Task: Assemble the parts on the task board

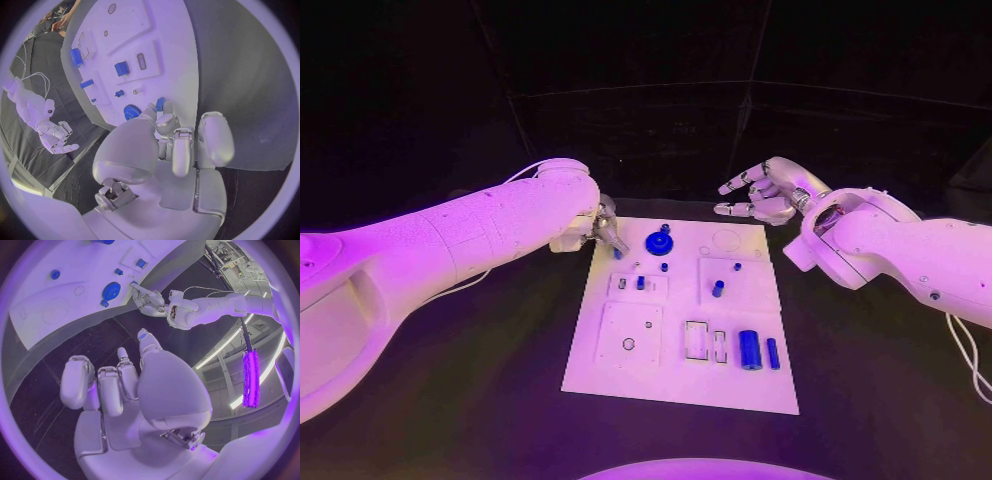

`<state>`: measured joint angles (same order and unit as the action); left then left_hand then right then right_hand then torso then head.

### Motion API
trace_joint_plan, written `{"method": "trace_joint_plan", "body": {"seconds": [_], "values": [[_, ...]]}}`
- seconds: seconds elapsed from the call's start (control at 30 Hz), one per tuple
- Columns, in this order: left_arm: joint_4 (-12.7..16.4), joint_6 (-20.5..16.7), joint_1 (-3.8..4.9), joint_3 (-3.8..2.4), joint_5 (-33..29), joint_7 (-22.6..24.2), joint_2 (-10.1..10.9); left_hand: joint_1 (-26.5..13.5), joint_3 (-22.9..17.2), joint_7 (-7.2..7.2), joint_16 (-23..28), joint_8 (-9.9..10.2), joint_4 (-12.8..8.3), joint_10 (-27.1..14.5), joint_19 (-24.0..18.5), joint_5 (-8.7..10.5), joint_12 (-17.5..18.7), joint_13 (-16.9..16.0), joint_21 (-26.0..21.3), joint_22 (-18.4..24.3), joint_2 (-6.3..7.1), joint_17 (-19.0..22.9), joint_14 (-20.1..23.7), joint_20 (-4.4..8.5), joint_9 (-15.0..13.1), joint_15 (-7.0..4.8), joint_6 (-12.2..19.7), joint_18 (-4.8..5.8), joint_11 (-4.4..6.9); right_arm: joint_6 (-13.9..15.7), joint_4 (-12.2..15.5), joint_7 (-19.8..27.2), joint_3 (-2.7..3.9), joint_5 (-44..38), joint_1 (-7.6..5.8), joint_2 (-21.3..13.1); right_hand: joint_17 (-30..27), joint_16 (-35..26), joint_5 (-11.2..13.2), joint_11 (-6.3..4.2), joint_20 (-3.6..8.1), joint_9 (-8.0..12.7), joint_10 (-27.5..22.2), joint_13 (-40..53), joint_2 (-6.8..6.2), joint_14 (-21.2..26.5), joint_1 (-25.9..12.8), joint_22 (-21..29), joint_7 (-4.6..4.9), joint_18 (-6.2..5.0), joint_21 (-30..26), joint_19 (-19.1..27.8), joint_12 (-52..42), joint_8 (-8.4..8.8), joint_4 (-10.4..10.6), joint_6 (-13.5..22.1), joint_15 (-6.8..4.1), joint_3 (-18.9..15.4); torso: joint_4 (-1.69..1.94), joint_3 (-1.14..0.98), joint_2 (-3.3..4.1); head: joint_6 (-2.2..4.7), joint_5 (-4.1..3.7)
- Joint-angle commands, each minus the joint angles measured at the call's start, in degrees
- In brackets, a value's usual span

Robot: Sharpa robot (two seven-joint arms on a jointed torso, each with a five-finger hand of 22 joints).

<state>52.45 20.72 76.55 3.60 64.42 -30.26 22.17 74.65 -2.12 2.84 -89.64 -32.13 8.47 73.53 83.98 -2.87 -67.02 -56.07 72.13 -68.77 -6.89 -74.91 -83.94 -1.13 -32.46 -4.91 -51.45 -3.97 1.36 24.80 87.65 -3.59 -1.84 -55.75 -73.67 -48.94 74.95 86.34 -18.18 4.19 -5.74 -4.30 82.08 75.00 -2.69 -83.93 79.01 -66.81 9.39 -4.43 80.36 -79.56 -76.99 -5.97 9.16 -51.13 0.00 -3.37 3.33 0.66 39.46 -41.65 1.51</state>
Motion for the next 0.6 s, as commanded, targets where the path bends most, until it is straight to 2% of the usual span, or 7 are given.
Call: {"method": "trace_joint_plan", "body": {"seconds": [0.03, 0.13, 0.33, 0.47, 0.5, 0.6], "values": [[0.28, -0.63, 0.03, -0.01, -1.24, 0.29, 0.04, 2.94, -2.04, -0.41, -0.36, 0.03, -2.29, 0.0, 0.51, 0.13, 0.04, 0.02, 0.12, -0.09, -1.04, -15.09, -6.06, 0.38, 0.01, -0.49, 0.32, -0.64, 0.44, -0.07, 0.04, 0.4, 0.03, -0.04, -0.13, 0.07, 4.82, -0.35, 0.07, -0.06, -0.04, 0.08, -0.48, 2.47, 0.49, -3.88, -0.19, 0.07, -0.14, -0.19, -0.32, 0.32, 0.18, -0.39, -0.08, -0.32, -0.3, -0.18, 0.03, 0.01, 0.0, -0.03, 0.01], [0.5, -1.57, 0.01, -0.01, -2.02, 0.52, 0.24, 4.95, -4.77, -0.38, -0.36, -0.04, -4.43, -0.02, 0.54, 0.11, 0.23, 0.05, 0.2, -0.26, -1.41, -15.09, -6.06, 0.47, -0.08, -0.52, 0.55, -0.58, 0.45, -0.09, 0.01, 0.39, 0.03, -0.04, -0.13, 0.08, 4.82, -0.35, 0.07, -0.06, -0.04, 0.08, -0.48, 2.47, 0.49, -3.88, -0.19, 0.07, -0.14, -0.19, -0.32, 0.32, 0.18, -0.39, -0.08, -0.32, -0.3, -0.18, 0.01, 0.01, -0.01, -0.12, 0.02], [1.17, -3.83, 0.0, -0.02, -4.39, 0.78, 1.03, 3.83, -9.07, -0.2, -0.36, -0.7, -5.77, 0.24, 0.54, 0.16, 0.41, 0.13, 0.12, -0.34, -0.63, -15.09, -6.06, 0.39, -0.62, -0.3, 0.74, -0.57, 0.15, -0.17, -0.05, 0.36, 0.03, -0.04, -0.13, 0.09, 4.82, -0.35, 0.07, -0.06, -0.04, 0.08, -0.48, 2.47, 0.49, -3.88, -0.19, 0.07, -0.14, -0.19, -0.32, 0.32, 0.18, -0.39, -0.08, -0.32, -0.3, -0.18, 0.03, 0.01, -0.05, -0.17, -0.06], [2.79, -5.26, 0.01, -0.03, -6.67, 0.74, 2.45, 2.46, -11.9, -0.18, -0.36, -1.2, -6.41, 0.38, 0.54, 0.13, 0.47, 0.17, 0.02, -0.35, 0.42, -15.09, -6.06, 0.35, -1.04, -0.3, 0.87, -0.58, 0.23, -0.21, -0.11, 0.34, 0.03, -0.04, -0.13, 0.06, 4.82, -0.35, 0.07, -0.06, -0.04, 0.08, -0.48, 2.47, 0.49, -3.88, -0.19, 0.07, -0.14, -0.19, -0.32, 0.32, 0.18, -0.39, -0.08, -0.32, -0.3, -0.18, 0.13, -0.03, -0.1, -0.25, -0.13], [3.38, -5.6, 0.02, -0.03, -7.1, 0.72, 2.92, 0.88, -14.51, -0.12, -0.36, -1.63, -6.76, 0.48, 0.56, 0.1, 0.51, 0.22, -0.02, -0.42, 1.35, -15.09, -6.06, 0.37, -1.4, -0.35, 1.03, -0.6, 0.12, -0.21, -0.14, 0.33, 0.03, -0.04, -0.13, 0.05, 4.82, -0.35, 0.07, -0.06, -0.04, 0.08, -0.48, 2.47, 0.49, -3.88, -0.19, 0.07, -0.14, -0.19, -0.32, 0.32, 0.18, -0.39, -0.08, -0.32, -0.3, -0.18, 0.14, -0.05, -0.11, -0.25, -0.11], [5.45, -6.67, 0.1, -0.05, -8.15, 0.69, 4.46, 0.08, -16.06, -0.19, -0.36, -1.88, -7.09, 0.6, 0.59, 0.14, 0.45, 0.16, -0.02, -0.49, 1.96, -15.09, -6.06, 0.35, -1.6, -0.31, 1.07, -0.58, 0.24, -0.23, -0.23, 0.32, 0.03, -0.04, -0.13, 0.02, 4.82, -0.35, 0.07, -0.06, -0.04, 0.08, -0.48, 2.47, 0.49, -3.88, -0.19, 0.07, -0.14, -0.19, -0.32, 0.32, 0.18, -0.39, -0.08, -0.32, -0.3, -0.18, 0.26, -0.07, -0.16, -0.32, -0.1]]}}
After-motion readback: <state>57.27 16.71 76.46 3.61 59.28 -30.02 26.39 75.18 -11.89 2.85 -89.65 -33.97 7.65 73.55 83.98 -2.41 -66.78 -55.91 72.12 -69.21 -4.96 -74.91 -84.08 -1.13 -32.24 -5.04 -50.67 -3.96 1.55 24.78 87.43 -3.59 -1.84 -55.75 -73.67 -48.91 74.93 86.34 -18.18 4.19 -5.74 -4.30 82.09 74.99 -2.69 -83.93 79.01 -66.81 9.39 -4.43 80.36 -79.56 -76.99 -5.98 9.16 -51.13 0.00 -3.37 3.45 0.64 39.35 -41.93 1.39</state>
